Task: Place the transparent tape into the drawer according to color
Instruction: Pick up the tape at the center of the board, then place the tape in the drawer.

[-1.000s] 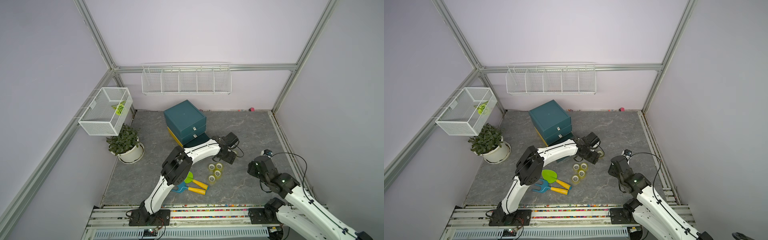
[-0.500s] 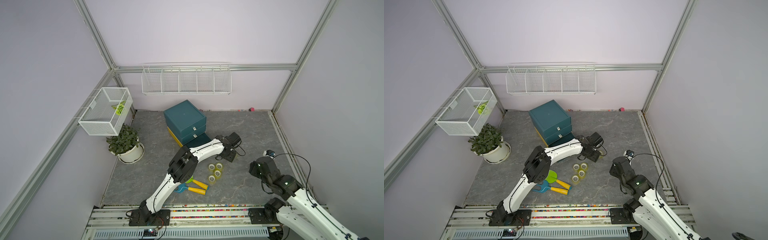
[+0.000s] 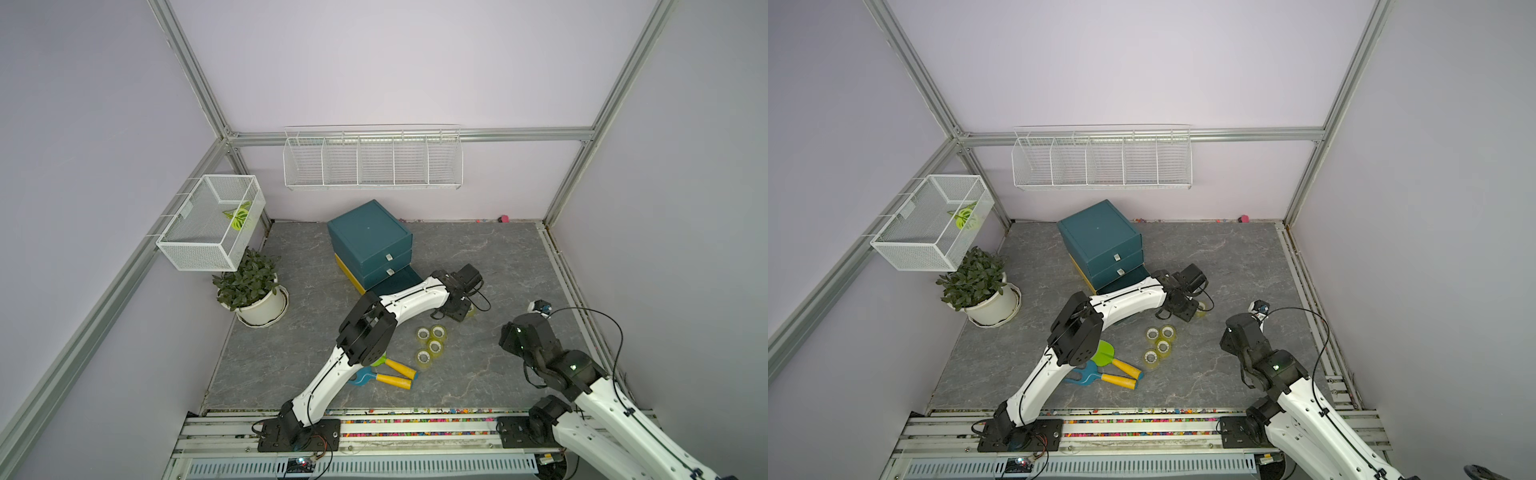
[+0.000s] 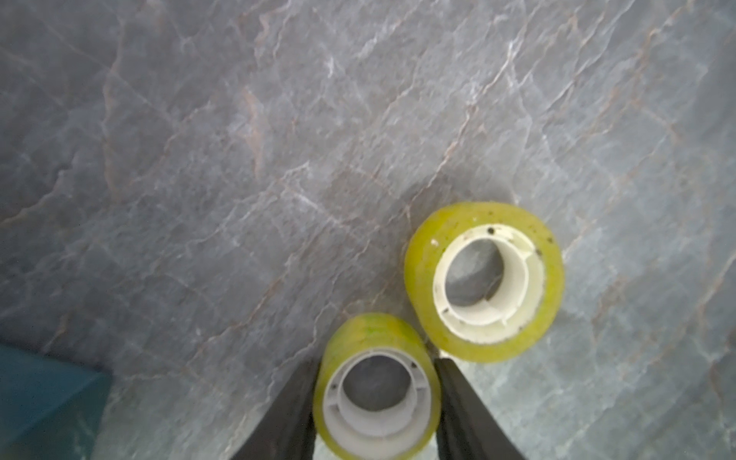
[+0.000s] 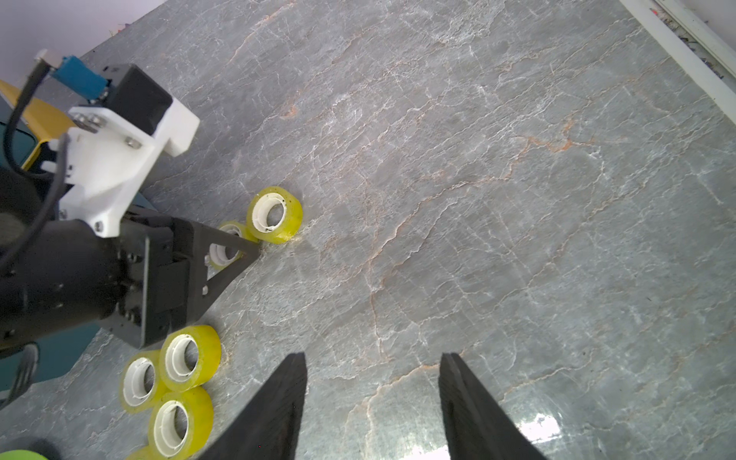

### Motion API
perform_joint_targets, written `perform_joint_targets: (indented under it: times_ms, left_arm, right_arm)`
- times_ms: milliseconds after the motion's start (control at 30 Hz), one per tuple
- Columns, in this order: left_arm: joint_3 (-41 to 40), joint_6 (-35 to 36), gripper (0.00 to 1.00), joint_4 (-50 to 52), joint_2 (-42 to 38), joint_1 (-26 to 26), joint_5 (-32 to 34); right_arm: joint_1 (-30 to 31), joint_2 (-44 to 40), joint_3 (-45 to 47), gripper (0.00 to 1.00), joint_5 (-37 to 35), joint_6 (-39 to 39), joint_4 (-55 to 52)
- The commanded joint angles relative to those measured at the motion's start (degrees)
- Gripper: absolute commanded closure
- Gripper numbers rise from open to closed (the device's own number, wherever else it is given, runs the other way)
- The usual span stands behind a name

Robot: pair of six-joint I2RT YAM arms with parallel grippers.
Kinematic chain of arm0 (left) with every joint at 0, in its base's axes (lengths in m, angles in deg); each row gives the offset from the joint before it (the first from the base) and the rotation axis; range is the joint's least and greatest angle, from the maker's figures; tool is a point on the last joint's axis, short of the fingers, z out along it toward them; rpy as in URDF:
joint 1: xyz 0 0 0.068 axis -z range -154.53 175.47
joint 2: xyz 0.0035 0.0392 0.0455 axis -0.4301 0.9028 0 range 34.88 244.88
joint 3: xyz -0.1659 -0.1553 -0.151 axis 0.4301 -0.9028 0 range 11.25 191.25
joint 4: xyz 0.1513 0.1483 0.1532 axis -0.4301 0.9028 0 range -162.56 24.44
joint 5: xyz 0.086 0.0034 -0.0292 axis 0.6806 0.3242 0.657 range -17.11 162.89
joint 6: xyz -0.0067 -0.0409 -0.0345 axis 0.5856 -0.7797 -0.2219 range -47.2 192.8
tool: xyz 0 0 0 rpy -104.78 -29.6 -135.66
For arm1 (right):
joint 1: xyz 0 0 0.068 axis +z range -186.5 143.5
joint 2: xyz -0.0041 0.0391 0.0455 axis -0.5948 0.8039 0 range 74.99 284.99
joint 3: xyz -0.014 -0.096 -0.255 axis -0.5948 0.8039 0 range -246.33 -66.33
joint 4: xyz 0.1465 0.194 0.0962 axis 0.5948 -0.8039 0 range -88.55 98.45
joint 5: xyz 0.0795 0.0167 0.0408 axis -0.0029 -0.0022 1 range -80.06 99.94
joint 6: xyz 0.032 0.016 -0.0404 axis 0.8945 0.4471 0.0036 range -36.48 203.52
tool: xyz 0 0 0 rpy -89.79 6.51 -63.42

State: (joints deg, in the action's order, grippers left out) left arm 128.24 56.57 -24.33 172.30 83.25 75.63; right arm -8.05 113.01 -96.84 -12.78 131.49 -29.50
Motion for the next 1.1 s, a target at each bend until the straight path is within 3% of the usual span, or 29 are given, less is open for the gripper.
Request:
perform_joint_targets:
  times_ms: [0, 133, 267, 567, 800, 1067]
  left_arm:
    - [-0.3, -0.3, 0.54, 0.2, -7.3, 0.2, -0.3]
    - [-3.9, -1.2, 0.56, -1.5, -15.5, 0.3, 0.5]
    - [-10.5, -3.6, 0.56, -2.2, -24.5, 0.1, 7.2]
    - [-34.3, -10.8, 0.55, -8.7, -41.1, -5.9, 18.6]
    - [-42.5, -15.1, 0.55, -12.2, -40.7, -7.3, 25.2]
    - [-42.9, -16.7, 0.55, -13.3, -36.9, -10.6, 22.4]
  right_arm:
    - [-0.5, 0.0, -0.9, 0.42, -1.0, 0.1, -0.1]
    - [-0.4, 0.7, -0.9, 0.42, -0.7, 0.5, 0.6]
    - [-0.4, 1.7, -0.9, 0.42, 0.0, 0.8, 1.8]
    - [-0.4, 4.5, -1.0, 0.42, 1.2, 1.0, 4.4]
    - [-0.4, 6.3, -1.6, 0.42, 1.9, 1.0, 5.4]
    - [-0.4, 7.3, -1.8, 0.41, 3.7, -0.2, 5.7]
